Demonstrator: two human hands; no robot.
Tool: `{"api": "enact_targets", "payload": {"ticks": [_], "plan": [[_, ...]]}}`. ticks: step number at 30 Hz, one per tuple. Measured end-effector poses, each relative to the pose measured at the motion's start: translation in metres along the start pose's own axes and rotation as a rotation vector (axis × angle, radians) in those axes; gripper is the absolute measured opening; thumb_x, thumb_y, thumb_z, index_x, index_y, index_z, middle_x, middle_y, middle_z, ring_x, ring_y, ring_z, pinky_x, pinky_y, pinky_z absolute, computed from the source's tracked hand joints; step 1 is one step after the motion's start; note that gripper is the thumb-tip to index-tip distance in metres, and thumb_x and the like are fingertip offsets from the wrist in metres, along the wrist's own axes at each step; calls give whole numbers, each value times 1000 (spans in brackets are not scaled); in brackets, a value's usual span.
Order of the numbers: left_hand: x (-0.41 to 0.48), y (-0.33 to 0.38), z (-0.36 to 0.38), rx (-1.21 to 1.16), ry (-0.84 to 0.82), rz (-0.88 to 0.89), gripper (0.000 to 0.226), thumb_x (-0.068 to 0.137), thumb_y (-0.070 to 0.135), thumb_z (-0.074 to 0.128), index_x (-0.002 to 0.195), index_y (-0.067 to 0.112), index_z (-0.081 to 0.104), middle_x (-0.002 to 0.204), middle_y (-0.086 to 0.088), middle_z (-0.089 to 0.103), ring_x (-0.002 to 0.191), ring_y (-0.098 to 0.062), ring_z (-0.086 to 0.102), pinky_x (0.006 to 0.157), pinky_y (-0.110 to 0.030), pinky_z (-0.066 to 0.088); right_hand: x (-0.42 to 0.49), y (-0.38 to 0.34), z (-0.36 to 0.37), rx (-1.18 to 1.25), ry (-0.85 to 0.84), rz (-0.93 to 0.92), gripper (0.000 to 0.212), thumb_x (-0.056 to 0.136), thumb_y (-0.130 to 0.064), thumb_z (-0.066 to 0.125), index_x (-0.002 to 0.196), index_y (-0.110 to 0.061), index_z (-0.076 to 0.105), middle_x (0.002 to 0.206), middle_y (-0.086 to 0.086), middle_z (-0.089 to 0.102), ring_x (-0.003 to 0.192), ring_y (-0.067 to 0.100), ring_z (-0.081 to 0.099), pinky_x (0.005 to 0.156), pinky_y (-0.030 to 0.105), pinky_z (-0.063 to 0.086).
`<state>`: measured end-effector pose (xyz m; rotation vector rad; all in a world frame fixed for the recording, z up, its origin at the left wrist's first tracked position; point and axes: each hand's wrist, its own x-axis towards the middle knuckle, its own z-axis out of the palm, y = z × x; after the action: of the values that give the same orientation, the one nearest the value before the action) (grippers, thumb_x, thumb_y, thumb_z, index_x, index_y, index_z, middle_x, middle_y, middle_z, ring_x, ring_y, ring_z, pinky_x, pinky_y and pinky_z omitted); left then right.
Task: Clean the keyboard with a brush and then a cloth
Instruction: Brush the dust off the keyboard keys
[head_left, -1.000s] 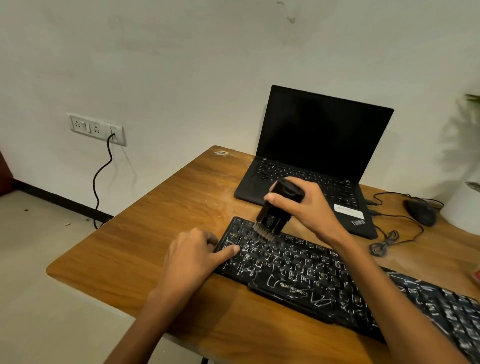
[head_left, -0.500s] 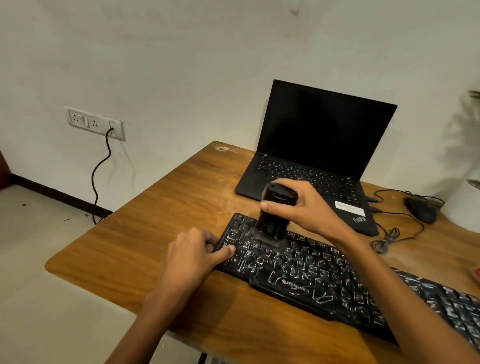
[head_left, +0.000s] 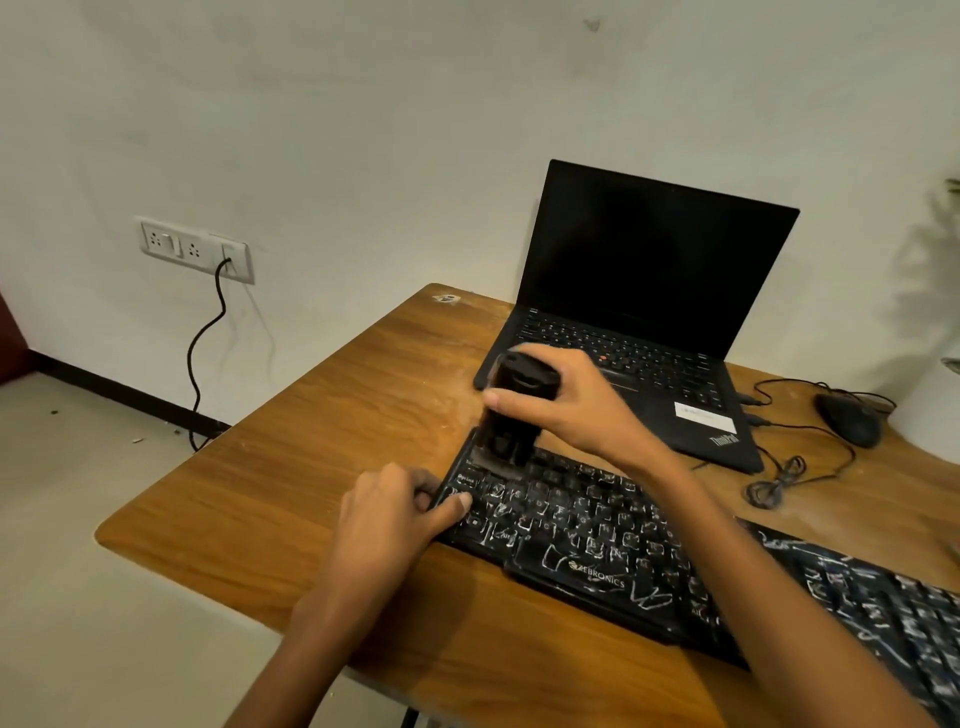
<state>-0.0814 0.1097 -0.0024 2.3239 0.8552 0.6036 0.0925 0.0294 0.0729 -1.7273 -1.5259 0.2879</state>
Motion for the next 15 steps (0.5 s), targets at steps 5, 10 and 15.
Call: {"api": "enact_targets", "payload": {"ticks": [5,10,15], "plan": [[0,0,0,-13,0,-9,33,80,52,59,76,20,67,61,-1,60,56,-10,53,56,-29,41,-8,9,13,78,11,47,26,79,-27,73,90,-6,61,82,13,63,73,14,61,66,24,48],[-2,-1,-1,-47,-16,1,34,80,51,59,75,18,66,58,1,55,51,-7,47,56,-29,41,-37,21,-38,19,38,143,20,79,-22,71,87,-6,64,79,10,64,72,10,60,65,18,45],[-9,-4,-9,-104,-21,-20,27,76,48,65,82,22,69,59,0,62,56,-6,55,63,-29,47,-9,8,-1,117,89,76,20,81,-20,69,92,-4,64,86,14,67,78,17,63,69,23,50]]}}
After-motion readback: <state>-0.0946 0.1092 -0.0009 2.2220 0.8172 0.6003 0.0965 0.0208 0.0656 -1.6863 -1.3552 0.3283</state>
